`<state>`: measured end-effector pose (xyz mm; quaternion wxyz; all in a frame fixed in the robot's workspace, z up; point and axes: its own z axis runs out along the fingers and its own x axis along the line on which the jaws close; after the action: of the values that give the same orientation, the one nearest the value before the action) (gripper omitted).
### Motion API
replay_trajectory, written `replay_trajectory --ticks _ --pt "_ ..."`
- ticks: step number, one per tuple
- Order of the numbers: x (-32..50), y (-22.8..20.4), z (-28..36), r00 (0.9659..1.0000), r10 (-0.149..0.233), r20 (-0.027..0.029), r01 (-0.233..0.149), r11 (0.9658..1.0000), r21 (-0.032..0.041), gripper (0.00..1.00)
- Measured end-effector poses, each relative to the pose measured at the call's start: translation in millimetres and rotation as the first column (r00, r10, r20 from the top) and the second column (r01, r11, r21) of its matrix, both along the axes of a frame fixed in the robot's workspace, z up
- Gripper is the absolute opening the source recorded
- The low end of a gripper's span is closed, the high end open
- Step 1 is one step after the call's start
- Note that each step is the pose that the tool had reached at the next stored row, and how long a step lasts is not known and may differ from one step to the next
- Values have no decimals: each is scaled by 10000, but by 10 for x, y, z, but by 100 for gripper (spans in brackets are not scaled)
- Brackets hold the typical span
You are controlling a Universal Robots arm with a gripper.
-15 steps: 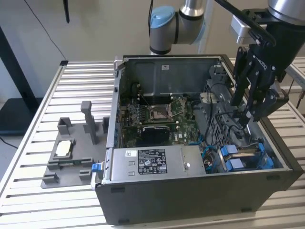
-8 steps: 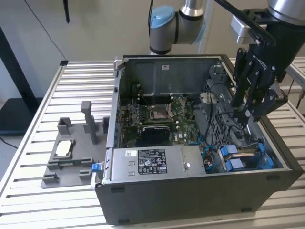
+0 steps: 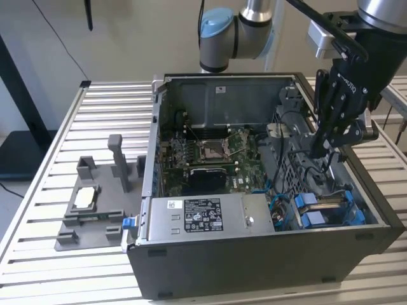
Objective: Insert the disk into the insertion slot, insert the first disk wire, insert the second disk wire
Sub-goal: 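Insert the first disk wire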
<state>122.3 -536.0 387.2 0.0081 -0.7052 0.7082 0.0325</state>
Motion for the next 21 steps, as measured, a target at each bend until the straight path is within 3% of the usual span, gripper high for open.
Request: replay_trajectory --ticks 15,21 --pt "0 -8 -7 10000 0 16 0 10000 -23 19" --pt "0 -54 -31 10000 1 53 0 9999 -156 19"
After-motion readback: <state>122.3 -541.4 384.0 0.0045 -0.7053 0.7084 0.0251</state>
